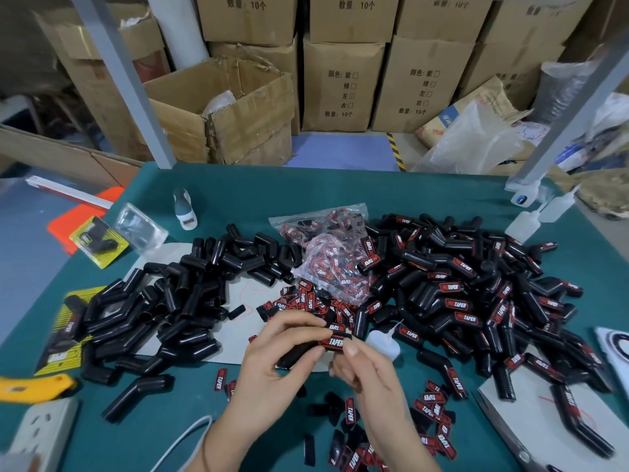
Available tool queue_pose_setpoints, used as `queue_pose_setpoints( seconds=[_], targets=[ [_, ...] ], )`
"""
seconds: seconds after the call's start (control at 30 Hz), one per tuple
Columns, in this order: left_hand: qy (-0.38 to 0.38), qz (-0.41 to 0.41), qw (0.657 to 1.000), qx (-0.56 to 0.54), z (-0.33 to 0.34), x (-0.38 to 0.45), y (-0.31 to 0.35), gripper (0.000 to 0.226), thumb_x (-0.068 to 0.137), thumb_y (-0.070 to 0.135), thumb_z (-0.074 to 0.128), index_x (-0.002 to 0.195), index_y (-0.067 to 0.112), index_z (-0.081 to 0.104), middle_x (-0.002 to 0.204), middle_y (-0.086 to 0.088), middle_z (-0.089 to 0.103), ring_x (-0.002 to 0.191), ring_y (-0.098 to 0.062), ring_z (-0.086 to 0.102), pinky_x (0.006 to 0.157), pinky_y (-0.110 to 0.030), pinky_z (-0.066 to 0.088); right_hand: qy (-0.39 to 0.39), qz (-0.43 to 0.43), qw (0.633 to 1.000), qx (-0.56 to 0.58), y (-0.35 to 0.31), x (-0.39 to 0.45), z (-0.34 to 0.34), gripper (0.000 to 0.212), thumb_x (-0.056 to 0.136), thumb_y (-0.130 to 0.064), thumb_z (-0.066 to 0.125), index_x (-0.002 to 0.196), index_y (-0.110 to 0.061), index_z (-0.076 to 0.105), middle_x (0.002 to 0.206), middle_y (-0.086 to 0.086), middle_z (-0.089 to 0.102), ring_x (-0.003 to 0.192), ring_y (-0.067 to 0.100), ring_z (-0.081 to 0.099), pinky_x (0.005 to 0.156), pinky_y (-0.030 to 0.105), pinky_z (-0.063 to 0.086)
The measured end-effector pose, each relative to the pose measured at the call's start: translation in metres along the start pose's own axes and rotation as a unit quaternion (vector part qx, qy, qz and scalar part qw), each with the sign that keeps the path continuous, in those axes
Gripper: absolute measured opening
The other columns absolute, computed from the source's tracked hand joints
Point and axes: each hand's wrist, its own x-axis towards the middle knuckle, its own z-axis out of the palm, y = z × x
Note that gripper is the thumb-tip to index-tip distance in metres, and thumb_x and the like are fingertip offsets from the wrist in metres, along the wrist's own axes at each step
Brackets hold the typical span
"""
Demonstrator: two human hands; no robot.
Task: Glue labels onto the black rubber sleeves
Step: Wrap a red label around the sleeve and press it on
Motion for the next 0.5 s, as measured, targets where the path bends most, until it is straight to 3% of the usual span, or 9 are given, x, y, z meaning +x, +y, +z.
queue_pose_setpoints(
  seconds=[0.07,0.23,0.4,0.5],
  targets=[
    [-0.019,-0.025,0.999,-0.011,-0.0051,0.0019,-0.0003,0.025,0.096,0.021,0.069,0.118,0.029,0.078,0.122,0.007,0.067,0.117,-0.024,0.066,0.101,-0.025,0.049,0.006,0.021,0.999,0.033,-0.0017,-0.0007,0.0001,0.065,0.092,-0.067,0.058,0.07,-0.007,0.046,0.066,-0.002,0.039,0.067,0.014,0.043,0.082,0.041,0.04],
    [-0.047,-0.066,0.997,-0.003,-0.0105,0.0029,-0.0025,0.03,0.091,0.024,0.069,0.118,0.038,0.074,0.116,0.008,0.064,0.108,-0.022,0.068,0.092,-0.027,0.053,0.004,0.062,0.995,0.075,-0.0062,0.0021,0.0,0.05,0.096,-0.051,0.057,0.063,-0.014,0.053,0.059,0.0,0.043,0.06,0.014,0.047,0.078,0.047,0.034],
    [-0.038,-0.021,0.997,0.068,-0.0086,-0.0002,-0.0013,0.031,0.09,0.022,0.07,0.119,0.034,0.073,0.113,0.015,0.063,0.105,-0.016,0.069,0.089,-0.018,0.05,-0.008,0.034,0.997,0.075,-0.0033,0.0004,0.0028,0.025,0.09,-0.041,0.072,0.092,-0.017,0.079,0.057,-0.014,0.053,0.056,0.008,0.038,0.066,0.028,0.038],
    [-0.036,0.013,0.995,0.093,-0.005,-0.0006,-0.0003,0.031,0.092,0.019,0.07,0.121,0.029,0.072,0.116,0.016,0.062,0.108,-0.013,0.068,0.092,-0.019,0.05,0.02,0.035,0.997,0.069,-0.0025,0.0019,0.0044,0.031,0.086,-0.048,0.074,0.071,-0.021,0.071,0.054,-0.008,0.034,0.055,0.012,0.032,0.065,0.032,0.035]
  ],
)
